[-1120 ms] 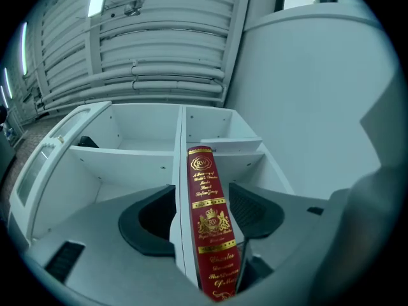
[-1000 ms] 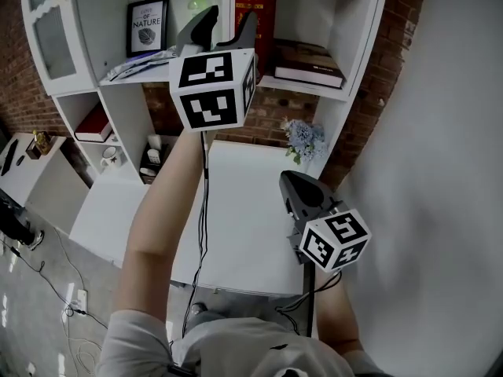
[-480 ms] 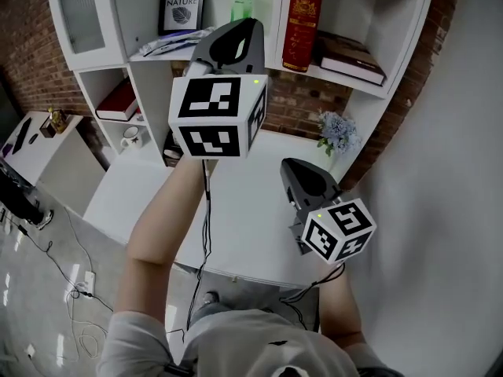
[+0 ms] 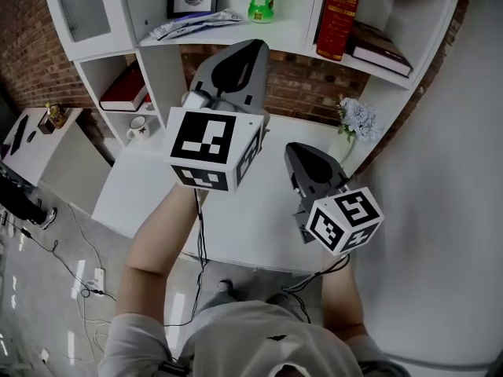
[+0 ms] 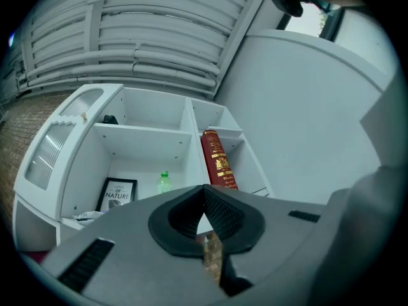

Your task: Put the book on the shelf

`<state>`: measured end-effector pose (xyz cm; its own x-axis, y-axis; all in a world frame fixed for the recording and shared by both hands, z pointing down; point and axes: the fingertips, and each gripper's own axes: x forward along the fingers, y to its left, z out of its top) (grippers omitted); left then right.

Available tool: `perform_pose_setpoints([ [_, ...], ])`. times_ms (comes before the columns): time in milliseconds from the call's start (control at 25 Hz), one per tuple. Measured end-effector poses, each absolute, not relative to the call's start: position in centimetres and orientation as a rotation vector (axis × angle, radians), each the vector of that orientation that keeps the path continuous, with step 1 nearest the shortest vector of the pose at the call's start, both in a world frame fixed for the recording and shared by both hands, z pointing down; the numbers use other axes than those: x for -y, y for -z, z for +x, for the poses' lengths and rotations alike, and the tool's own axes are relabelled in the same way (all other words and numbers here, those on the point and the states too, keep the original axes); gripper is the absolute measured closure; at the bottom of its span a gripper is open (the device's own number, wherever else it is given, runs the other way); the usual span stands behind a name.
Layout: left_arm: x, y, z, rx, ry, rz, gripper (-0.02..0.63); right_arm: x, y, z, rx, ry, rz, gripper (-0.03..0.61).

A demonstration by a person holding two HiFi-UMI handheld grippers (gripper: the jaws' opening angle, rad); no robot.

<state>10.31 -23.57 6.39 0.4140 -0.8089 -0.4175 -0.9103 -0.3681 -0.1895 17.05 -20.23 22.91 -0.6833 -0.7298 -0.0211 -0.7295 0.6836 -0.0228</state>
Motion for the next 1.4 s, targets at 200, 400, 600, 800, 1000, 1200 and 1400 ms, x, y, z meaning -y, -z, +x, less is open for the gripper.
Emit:
perform_pose_setpoints([
  [200,23.0,-9.5,8.4,-1.415,-0.337,-2.361,0.601,20.5,-23.4,15.1,-2.83,0.011,-1.302,0.567],
  [400,22.6,-12.8,7.6,-1.323,-0.312,-2.457,0.601,20.7,-23.7,13.9,-2.806,-0.005,-1.377,0.567],
  [600,21.6,-15.8,7.7,-1.213,-0.31,-2.576,0.601,20.5,-24.1,13.3,-2.78,-0.026,-1.457,0.567],
  [800,20.2,-18.7,8.4,-1.101,-0.262,-2.675,0.601,19.7,-24.3,13.2,-2.743,-0.032,-1.524,0.566],
  [1000,19.4,-21.2,8.6,-1.05,-0.211,-2.739,0.601,19.0,-24.2,13.0,-2.723,-0.053,-1.559,0.567],
  [1200,18.8,-22.7,8.8,-1.021,-0.159,-2.766,0.601,18.5,-24.2,12.5,-2.716,-0.064,-1.567,0.566],
  [1400,18.3,-23.8,9.0,-1.001,-0.129,-2.796,0.601,18.1,-24.6,12.1,-2.722,-0.059,-1.569,0.567],
])
